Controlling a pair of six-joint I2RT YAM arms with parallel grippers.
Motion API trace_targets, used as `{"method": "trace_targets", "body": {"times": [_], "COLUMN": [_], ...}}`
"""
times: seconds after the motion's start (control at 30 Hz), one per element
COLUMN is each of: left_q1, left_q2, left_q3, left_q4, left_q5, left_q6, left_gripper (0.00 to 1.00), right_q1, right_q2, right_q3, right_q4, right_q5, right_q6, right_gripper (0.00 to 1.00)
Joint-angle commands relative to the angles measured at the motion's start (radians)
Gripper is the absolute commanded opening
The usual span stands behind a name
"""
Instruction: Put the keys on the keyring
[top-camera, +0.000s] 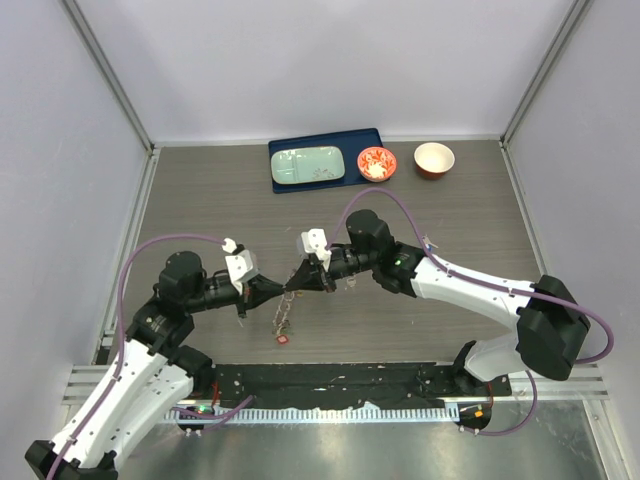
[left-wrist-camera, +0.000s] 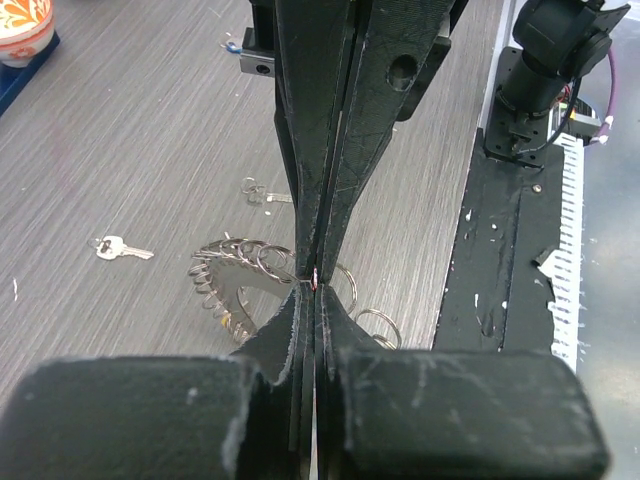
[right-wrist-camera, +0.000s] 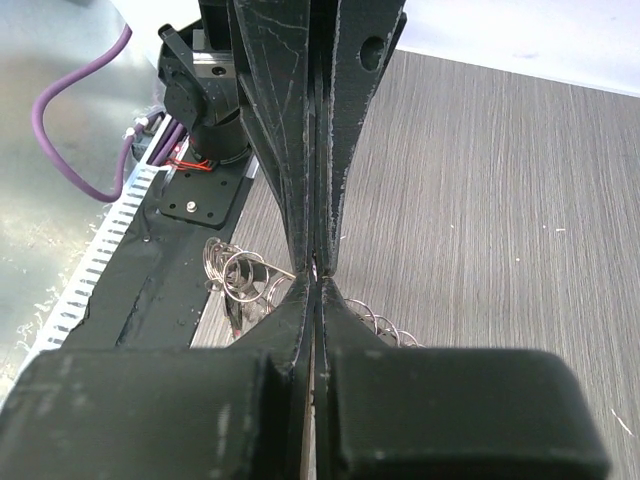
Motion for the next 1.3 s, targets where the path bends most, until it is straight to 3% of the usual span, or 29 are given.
{"method": "trace_targets", "body": {"times": [0.0, 0.1, 0.13, 0.3, 0.5, 0.6, 0.63, 0.87, 1.1, 1.27], "left_q1": [0.005, 0.005, 0.005, 0.005, 0.005, 0.003, 0.005, 0.005, 0.005, 0.005], "left_q2": [-0.001, -0.053, -0.070, -0.133, -0.170, -0.194, -0.203, -0.222, -0.173, -0.158], "left_q3": [0.013, -0.010, -0.018, -0.036, -0.047, -0.053, -0.055, -0.065, -0.055, -0.047], "left_q4": [0.032, 0.042, 0.049, 0.055, 0.052, 0.059, 0.064, 0.084, 0.092, 0.089], "left_q5": [-0.056, -0.112, -0.119, -0.148, -0.162, -0.167, -0.164, -0.168, -0.170, -0.199], "left_q6": [0.003, 0.000, -0.002, -0.008, -0.002, 0.005, 0.005, 0.003, -0.008, -0.011], "left_gripper": [0.00, 0.00, 0.00, 0.00, 0.00, 0.00, 0.00, 0.00, 0.00, 0.00], "right_q1": [0.023, 0.023, 0.022, 0.016, 0.013, 0.007, 0.004, -0.018, -0.053, -0.095], "right_q2": [-0.027, -0.044, -0.049, -0.089, -0.150, -0.178, -0.191, -0.297, -0.238, -0.170], "right_q3": [0.062, 0.055, 0.054, 0.031, 0.037, 0.022, -0.004, -0.179, -0.222, -0.259], "right_q4": [0.055, 0.062, 0.067, 0.105, -0.019, -0.070, -0.086, -0.045, -0.096, -0.096], "right_q5": [-0.060, 0.008, 0.032, 0.151, 0.511, 0.630, 0.651, 0.924, 1.050, 1.029], "right_q6": [0.005, 0.029, 0.054, 0.169, 0.321, 0.367, 0.381, 0.456, 0.528, 0.603], "right_gripper": [0.01, 0.18, 0.32, 0.52, 0.71, 0.89, 0.99, 0.98, 0.86, 0.81]}}
